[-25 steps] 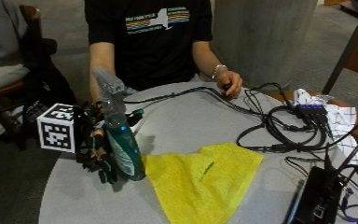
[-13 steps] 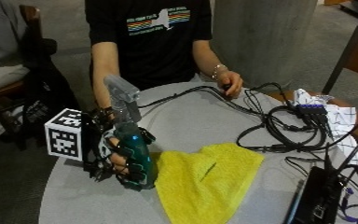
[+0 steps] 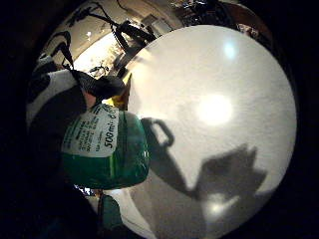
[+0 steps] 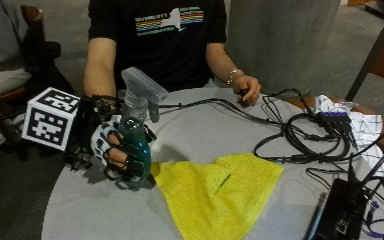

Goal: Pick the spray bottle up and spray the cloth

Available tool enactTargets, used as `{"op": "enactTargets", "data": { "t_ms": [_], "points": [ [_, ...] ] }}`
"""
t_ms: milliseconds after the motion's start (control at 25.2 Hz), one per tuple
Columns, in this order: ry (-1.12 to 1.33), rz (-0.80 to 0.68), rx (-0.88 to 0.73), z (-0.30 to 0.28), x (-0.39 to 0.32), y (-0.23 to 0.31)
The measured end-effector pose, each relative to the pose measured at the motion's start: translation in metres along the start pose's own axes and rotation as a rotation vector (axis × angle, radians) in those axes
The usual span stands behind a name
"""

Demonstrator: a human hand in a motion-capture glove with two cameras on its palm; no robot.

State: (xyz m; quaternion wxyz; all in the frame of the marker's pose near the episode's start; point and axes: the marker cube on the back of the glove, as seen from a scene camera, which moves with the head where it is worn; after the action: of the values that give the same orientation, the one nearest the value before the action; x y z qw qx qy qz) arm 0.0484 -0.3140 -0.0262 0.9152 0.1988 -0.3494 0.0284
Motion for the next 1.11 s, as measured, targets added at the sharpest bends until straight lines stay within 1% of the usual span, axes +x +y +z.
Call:
{"op": "enactTargets", "data": {
  "t_ms": [199,477,834,1112],
  "points": [
    [0.207,0.005,-0.107,-0.021,-0.014,-0.004],
    [0.547,0.041,-0.3,-0.03,-0.022,-0.005],
    [0.746,0.092,-0.411,-0.031,-0.026,-0.01],
    [0.83,0.149,-0.463,-0.035,-0.025,-0.011]
  ]
}}
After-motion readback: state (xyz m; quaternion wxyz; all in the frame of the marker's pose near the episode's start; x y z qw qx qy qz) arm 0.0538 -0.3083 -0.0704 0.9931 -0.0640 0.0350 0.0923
